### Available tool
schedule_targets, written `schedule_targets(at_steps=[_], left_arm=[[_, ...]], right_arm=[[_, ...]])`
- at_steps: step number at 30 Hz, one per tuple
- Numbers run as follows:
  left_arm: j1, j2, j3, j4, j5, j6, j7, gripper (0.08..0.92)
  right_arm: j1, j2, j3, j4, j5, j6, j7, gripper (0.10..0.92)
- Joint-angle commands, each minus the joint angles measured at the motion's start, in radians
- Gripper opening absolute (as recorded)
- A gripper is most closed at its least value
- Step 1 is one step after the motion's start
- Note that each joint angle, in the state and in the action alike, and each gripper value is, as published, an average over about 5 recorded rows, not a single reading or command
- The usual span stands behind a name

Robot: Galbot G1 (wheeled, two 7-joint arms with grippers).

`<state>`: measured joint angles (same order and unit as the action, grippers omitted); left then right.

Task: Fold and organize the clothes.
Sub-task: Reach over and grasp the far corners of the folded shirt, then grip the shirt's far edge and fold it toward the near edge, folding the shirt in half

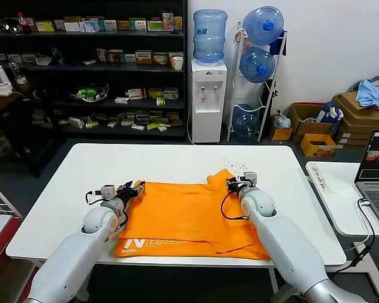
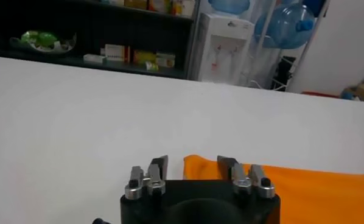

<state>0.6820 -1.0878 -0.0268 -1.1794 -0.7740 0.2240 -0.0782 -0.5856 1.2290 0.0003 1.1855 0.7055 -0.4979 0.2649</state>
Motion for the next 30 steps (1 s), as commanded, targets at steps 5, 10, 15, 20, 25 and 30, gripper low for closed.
schedule_targets(at_steps=[5,10,15,20,25,30], left_arm=[[0.001,-0.008,0.006,0.017,0.017,-0.005,-0.002,0.385],[0.006,-0.009,0.002,0.005,0.015,-0.015,-0.001,0.247],[0.02,-0.007,-0.013,-0.026,0.013,-0.036,0.003,0.115],[0.074,0.011,-0.052,-0.15,0.01,-0.056,-0.004,0.094],[0.17,0.045,-0.094,-0.316,0.012,-0.059,-0.029,0.094],[0.285,0.075,-0.13,-0.439,0.041,-0.059,-0.052,0.094]], right_arm=[[-0.004,-0.003,-0.001,0.008,0.007,0.011,-0.001,0.23],[-0.017,-0.011,0.005,0.027,0.002,0.049,-0.004,0.126],[-0.04,-0.026,0.018,0.063,-0.002,0.106,-0.018,0.125],[-0.106,-0.066,0.04,0.172,0.003,0.151,-0.02,0.125],[-0.229,-0.136,0.068,0.347,0.03,0.139,0.0,0.125],[-0.348,-0.208,0.102,0.5,0.059,0.116,0.024,0.125]])
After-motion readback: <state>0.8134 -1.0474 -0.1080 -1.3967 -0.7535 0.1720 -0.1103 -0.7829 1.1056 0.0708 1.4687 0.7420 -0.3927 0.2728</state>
